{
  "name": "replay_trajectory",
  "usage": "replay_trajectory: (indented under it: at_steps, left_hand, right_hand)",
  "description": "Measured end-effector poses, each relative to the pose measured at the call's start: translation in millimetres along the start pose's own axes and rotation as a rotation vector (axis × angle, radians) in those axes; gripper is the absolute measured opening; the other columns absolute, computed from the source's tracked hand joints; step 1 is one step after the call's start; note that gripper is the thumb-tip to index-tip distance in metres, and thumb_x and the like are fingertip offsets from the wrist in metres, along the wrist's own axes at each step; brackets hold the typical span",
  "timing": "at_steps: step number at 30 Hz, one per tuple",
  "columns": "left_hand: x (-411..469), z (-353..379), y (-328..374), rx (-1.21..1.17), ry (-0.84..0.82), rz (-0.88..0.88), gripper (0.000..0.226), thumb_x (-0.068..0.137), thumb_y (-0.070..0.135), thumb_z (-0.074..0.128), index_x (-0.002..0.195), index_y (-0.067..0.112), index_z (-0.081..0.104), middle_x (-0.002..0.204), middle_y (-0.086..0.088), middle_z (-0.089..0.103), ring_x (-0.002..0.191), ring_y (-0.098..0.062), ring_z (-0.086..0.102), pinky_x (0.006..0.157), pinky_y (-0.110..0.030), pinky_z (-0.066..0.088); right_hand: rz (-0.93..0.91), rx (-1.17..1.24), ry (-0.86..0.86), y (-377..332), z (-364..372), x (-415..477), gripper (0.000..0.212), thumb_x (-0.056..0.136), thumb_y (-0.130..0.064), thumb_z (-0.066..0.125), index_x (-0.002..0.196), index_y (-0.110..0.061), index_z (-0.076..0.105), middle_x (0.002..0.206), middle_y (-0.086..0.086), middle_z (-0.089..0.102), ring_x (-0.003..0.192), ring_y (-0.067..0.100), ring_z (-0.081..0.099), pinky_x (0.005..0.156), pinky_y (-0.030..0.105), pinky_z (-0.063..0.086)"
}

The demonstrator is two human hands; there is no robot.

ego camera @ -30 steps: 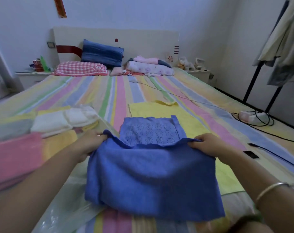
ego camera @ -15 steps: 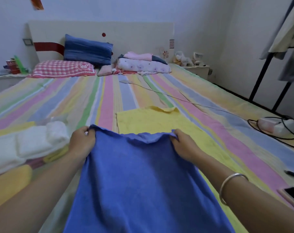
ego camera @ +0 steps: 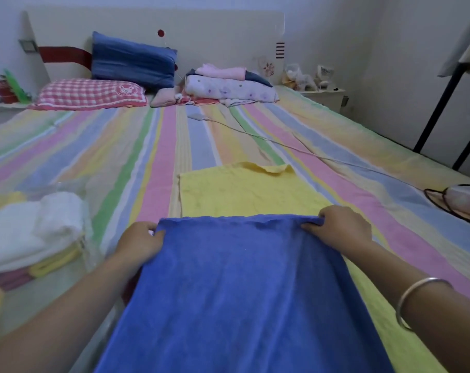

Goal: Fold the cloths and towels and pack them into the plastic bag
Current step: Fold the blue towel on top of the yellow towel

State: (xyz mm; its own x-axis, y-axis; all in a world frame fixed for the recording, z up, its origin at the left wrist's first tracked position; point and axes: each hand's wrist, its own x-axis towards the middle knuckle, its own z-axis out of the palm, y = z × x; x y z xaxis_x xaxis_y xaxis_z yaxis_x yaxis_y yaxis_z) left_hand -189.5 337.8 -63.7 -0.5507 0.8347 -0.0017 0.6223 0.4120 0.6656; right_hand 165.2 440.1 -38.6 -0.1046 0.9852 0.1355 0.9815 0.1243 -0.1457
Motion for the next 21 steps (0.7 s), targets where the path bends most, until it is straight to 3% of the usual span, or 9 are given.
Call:
replay_trajectory:
  at_steps: [2,3,5,7,9,12,18,21]
  left_hand:
    - [3.9,0.2,-1.7,0.020,0.027,-0.035,0.042,0.086,0.015,0.056,0.053,0.019,0.030,0.053,-0.001,0.033,0.054,-0.024,0.031,0.052,-0.032,0.018]
    - [6.2,0.0,-2.4,0.047,0.045,-0.044,0.041,0.084,0.016,0.056,0.052,0.017,0.031,0.053,-0.001,0.034,0.054,-0.025,0.032,0.051,-0.032,0.018]
    - [10.8,-0.5,-0.4,0.095,0.077,-0.052,0.026,0.084,0.021,0.058,0.060,0.012,0.053,0.063,-0.003,0.055,0.064,-0.027,0.052,0.051,-0.030,0.031]
    - [14.8,0.0,3.6,0.109,0.098,-0.070,0.015,0.084,0.023,0.057,0.074,0.014,0.063,0.078,-0.002,0.064,0.077,-0.026,0.059,0.056,-0.029,0.038]
    - [18.6,1.9,7.1,0.093,0.109,-0.109,0.015,0.084,0.024,0.056,0.073,0.014,0.061,0.079,-0.003,0.064,0.078,-0.027,0.058,0.058,-0.029,0.037]
    - [22.3,3.8,11.4,0.038,0.121,-0.164,0.014,0.082,0.019,0.055,0.069,0.014,0.056,0.075,-0.005,0.060,0.068,-0.026,0.052,0.055,-0.028,0.035]
    - [24.1,1.6,10.6,-0.256,0.000,-0.235,0.007,0.063,0.017,0.057,0.057,0.015,0.053,0.060,-0.008,0.050,0.060,-0.025,0.047,0.058,-0.031,0.037]
    - [24.2,-2.0,16.6,-0.358,-0.117,-0.254,0.013,0.077,0.015,0.068,0.069,0.009,0.061,0.062,-0.008,0.055,0.062,-0.026,0.049,0.057,-0.028,0.038]
  right_hand:
    - [0.110,0.111,-0.086,6.0,1.4,7.6,0.053,0.078,-0.066,0.061,0.063,-0.016,0.050,0.067,0.000,0.055,0.068,0.023,0.055,0.050,0.029,0.031]
    - [0.145,0.183,-0.122,9.3,2.1,10.5,0.056,0.076,-0.066,0.064,0.060,-0.015,0.046,0.062,0.001,0.051,0.063,0.022,0.052,0.050,0.029,0.030]
    - [0.189,0.370,-0.181,14.5,1.1,15.3,0.057,0.074,-0.060,0.070,0.058,-0.013,0.042,0.059,0.005,0.044,0.058,0.022,0.045,0.054,0.031,0.026]
    - [0.217,0.498,-0.203,19.0,-1.0,17.8,0.053,0.074,-0.056,0.073,0.063,-0.009,0.050,0.066,0.011,0.049,0.063,0.025,0.049,0.060,0.032,0.030]
    - [0.220,0.542,-0.176,22.0,-1.6,19.7,0.052,0.075,-0.053,0.073,0.075,-0.002,0.065,0.080,0.015,0.065,0.075,0.028,0.060,0.066,0.036,0.042]
    - [0.223,0.540,-0.099,19.6,-3.2,22.3,0.048,0.078,-0.052,0.071,0.094,-0.006,0.070,0.095,0.008,0.069,0.083,0.024,0.060,0.082,0.041,0.050]
    - [0.249,0.456,-0.159,12.0,5.8,26.2,0.037,0.079,-0.055,0.068,0.078,-0.017,0.068,0.081,0.001,0.068,0.076,0.020,0.062,0.066,0.033,0.046]
    - [0.267,0.620,-0.215,9.1,10.7,26.2,0.043,0.078,-0.050,0.072,0.085,-0.008,0.069,0.085,0.006,0.070,0.081,0.024,0.065,0.076,0.040,0.052]
